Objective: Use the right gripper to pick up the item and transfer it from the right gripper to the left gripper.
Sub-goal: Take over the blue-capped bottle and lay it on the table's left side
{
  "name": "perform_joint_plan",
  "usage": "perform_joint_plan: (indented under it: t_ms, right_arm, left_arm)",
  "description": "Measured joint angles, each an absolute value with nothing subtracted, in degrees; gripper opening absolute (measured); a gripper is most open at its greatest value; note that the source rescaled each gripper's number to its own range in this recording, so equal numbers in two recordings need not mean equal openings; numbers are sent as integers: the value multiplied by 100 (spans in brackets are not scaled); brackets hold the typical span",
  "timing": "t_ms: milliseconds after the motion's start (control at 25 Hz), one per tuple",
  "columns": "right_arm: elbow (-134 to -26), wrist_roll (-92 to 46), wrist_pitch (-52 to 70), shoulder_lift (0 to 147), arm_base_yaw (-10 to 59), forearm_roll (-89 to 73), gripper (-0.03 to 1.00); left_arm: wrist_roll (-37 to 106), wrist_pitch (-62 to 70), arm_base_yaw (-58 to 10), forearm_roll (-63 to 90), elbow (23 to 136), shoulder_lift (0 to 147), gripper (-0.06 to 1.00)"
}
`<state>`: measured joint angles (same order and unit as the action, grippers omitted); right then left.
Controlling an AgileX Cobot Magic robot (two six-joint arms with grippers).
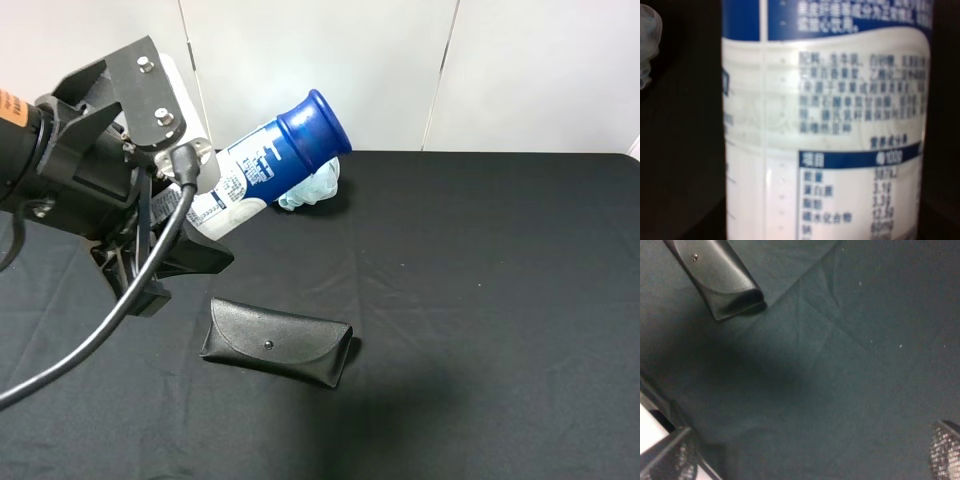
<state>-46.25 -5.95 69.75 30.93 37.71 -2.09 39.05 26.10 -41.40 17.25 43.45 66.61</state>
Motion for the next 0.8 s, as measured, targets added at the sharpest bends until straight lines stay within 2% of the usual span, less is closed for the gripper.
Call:
perform_joint_plan:
  t_ms: [240, 480, 800]
  right_arm:
    - [-3815, -367, 6937, 1950, 3771, -130, 99]
    - [-3049, -230, 6347, 1061, 3776, -114, 100]
    - [-2804, -125, 5909, 798, 3776, -59, 100]
  left_arm:
    - [3905, 2610, -4140, 1725, 4345, 6661, 5]
    - [3905, 2610, -4140, 1725, 4345, 6661, 5]
    - [3905, 2610, -4140, 1725, 4345, 6661, 5]
